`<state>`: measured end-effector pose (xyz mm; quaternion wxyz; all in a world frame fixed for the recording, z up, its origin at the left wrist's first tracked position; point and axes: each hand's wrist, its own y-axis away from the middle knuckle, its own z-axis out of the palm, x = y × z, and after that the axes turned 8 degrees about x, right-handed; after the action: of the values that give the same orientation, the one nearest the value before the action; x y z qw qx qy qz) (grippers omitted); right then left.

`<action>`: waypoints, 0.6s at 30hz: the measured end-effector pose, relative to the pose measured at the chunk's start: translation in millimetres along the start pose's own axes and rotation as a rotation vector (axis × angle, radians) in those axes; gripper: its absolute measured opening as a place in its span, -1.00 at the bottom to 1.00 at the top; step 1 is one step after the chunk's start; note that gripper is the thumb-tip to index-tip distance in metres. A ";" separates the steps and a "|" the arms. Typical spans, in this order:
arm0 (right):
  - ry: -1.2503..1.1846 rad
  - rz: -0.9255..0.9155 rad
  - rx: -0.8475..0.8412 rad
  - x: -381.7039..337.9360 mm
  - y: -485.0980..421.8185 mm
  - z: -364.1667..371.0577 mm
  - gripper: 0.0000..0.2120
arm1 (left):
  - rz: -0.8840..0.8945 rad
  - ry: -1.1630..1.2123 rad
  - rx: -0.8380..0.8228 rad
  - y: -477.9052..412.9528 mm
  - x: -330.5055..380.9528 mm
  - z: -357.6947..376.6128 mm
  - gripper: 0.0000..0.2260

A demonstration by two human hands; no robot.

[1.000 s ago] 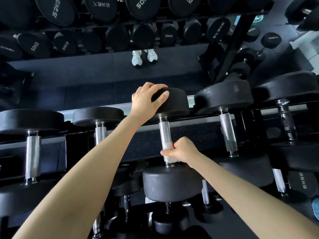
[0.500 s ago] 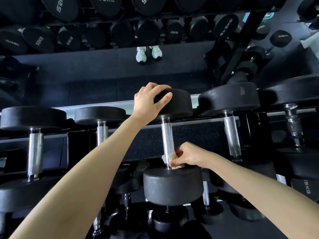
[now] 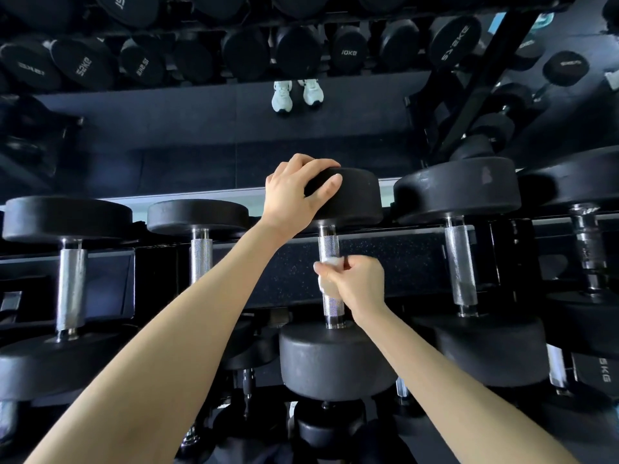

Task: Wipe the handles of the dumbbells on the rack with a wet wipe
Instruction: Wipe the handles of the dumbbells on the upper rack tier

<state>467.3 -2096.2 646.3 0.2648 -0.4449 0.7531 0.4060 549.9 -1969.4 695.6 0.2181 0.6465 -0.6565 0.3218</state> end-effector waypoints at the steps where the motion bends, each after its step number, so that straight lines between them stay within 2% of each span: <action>1: -0.074 0.035 0.019 -2.3 -3.3 3.1 -0.67 | -0.003 0.000 0.000 0.2 0.1 0.1 -0.58; 4: -0.323 0.233 -0.026 -9.5 -10.7 3.8 -0.77 | 0.005 -0.002 0.006 0.3 -0.3 0.3 -0.60; 7: -0.497 0.375 -0.159 -15.7 -20.8 -7.0 -0.79 | 0.008 -0.006 0.015 0.3 0.6 0.4 -0.54; 10: -0.652 0.461 -0.297 -19.6 -38.8 -13.4 -0.85 | 0.005 0.002 0.037 0.5 1.0 1.5 -0.49; 12: -0.703 0.473 -0.304 -19.4 -44.6 -11.6 -0.87 | 0.008 0.008 0.048 0.1 0.8 2.1 -0.50; 15: -0.588 0.348 -0.231 -14.6 -35.5 -4.6 -0.81 | 0.011 0.001 0.050 -0.7 0.5 2.0 -0.50; 18: -0.242 0.127 -0.158 -9.3 -16.2 -5.7 -0.74 | 0.013 0.005 0.037 -0.5 1.0 1.3 -0.49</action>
<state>485.7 -2101.3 650.3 0.2915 -0.3636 0.7081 0.5305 550.5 -1971.0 695.4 0.2058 0.6453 -0.6541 0.3369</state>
